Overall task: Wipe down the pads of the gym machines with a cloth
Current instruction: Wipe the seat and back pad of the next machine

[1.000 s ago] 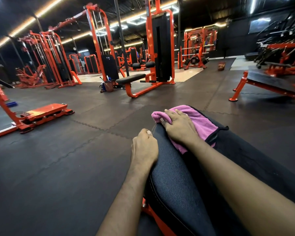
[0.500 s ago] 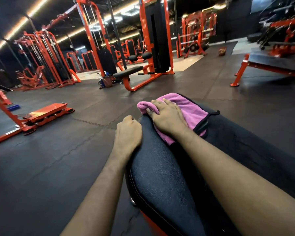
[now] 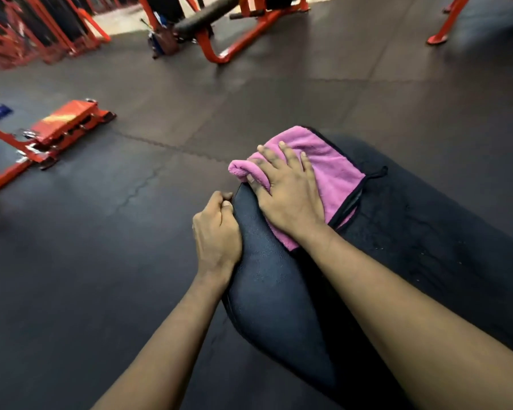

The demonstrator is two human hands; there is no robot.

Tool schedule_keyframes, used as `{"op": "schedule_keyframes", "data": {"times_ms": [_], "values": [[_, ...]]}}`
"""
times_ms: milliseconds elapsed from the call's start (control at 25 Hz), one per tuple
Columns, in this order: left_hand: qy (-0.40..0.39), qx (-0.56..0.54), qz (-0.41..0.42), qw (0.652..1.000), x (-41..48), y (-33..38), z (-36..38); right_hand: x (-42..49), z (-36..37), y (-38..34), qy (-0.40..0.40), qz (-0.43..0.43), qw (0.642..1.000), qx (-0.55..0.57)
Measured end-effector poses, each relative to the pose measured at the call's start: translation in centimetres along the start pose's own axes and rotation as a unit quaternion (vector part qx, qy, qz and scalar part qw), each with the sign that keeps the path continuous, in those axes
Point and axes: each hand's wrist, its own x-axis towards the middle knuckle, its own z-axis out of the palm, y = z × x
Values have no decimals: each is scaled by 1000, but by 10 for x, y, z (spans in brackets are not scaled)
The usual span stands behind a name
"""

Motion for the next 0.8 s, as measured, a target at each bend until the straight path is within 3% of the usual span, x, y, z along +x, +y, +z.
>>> {"op": "schedule_keyframes", "data": {"times_ms": [800], "values": [[-41,-136,-63,988,14,-15,0,1,-3,-5,13,33,999,25]]}}
